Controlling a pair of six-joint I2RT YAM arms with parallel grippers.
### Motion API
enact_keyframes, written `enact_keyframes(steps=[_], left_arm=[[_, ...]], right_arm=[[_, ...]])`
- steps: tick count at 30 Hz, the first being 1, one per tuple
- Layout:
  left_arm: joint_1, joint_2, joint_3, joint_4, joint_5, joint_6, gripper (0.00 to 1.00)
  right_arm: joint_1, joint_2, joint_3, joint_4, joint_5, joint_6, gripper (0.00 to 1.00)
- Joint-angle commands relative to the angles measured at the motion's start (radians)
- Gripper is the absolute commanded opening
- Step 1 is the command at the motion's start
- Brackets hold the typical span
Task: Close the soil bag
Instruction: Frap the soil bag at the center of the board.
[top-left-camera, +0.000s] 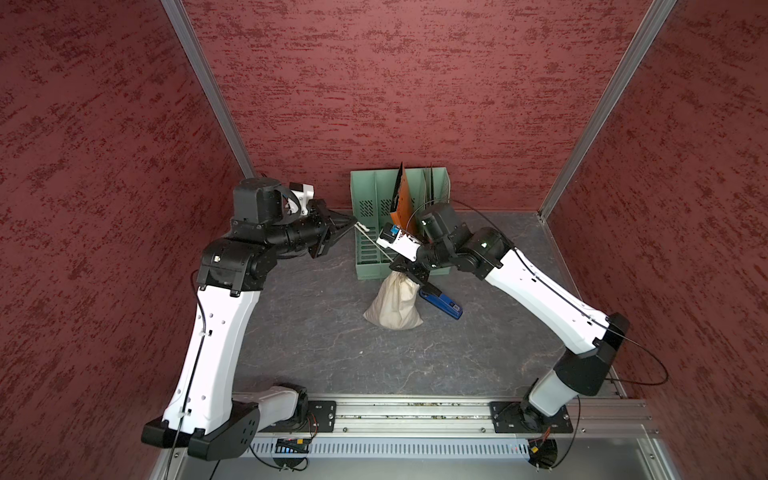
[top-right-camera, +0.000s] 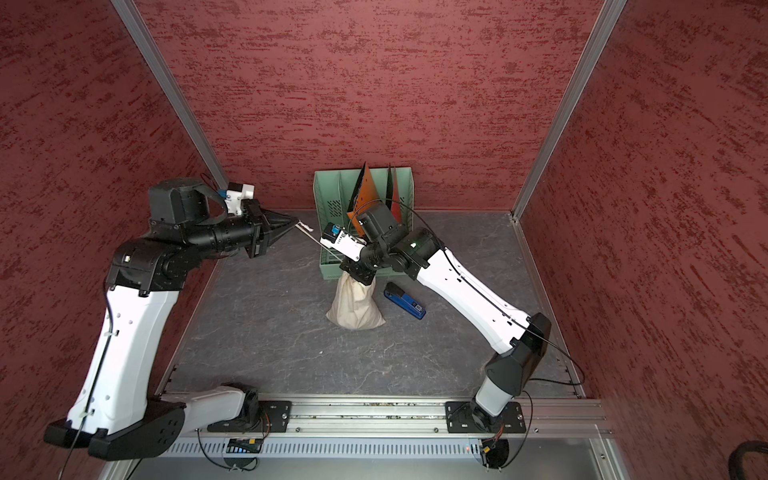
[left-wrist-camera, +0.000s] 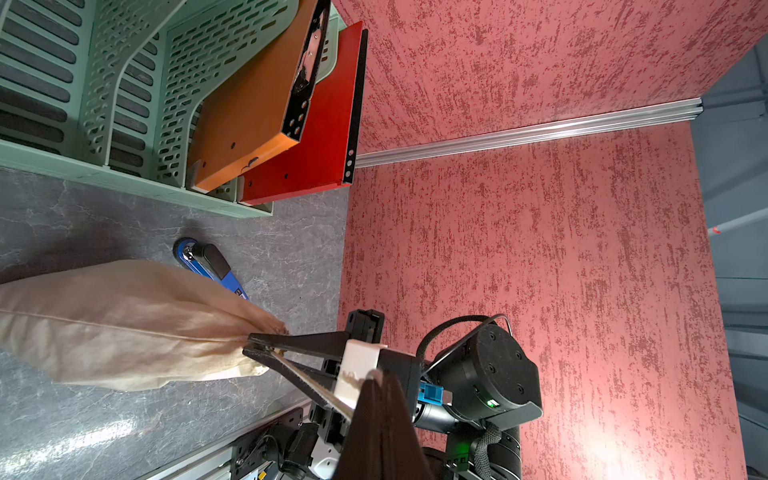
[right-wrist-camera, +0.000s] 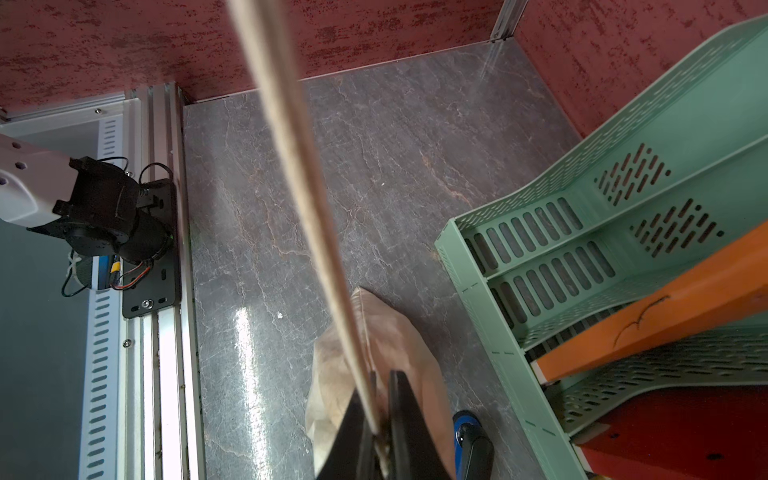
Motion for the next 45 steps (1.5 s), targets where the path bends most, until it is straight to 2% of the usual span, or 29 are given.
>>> enact_keyframes(steps=[1, 14, 35, 41, 45], left_arm=[[0.039, -0.027, 0.102, 0.176, -0.007, 0.0, 0.0], [0.095, -0.02, 0.155, 0.161, 0.025, 0.0, 0.0], [0.14, -0.019, 0.156, 0.156, 0.054, -0.005, 0.0], [0.144, -0.022, 0.131, 0.16, 0.058, -0.008, 0.0], [0.128, -0.007, 0.105, 0.237, 0.126, -0.044, 0.0]], right_arm=[[-0.008, 0.024, -0.034, -0.257, 0.108, -0.01, 0.11], [-0.008, 0.041, -0.027, -0.285, 0.121, -0.014, 0.11], [-0.011, -0.004, -0.176, -0.319, 0.129, 0.005, 0.11], [-0.011, -0.006, -0.158, -0.296, 0.079, 0.026, 0.11], [-0.011, -0.011, -0.131, -0.255, 0.021, 0.041, 0.14]])
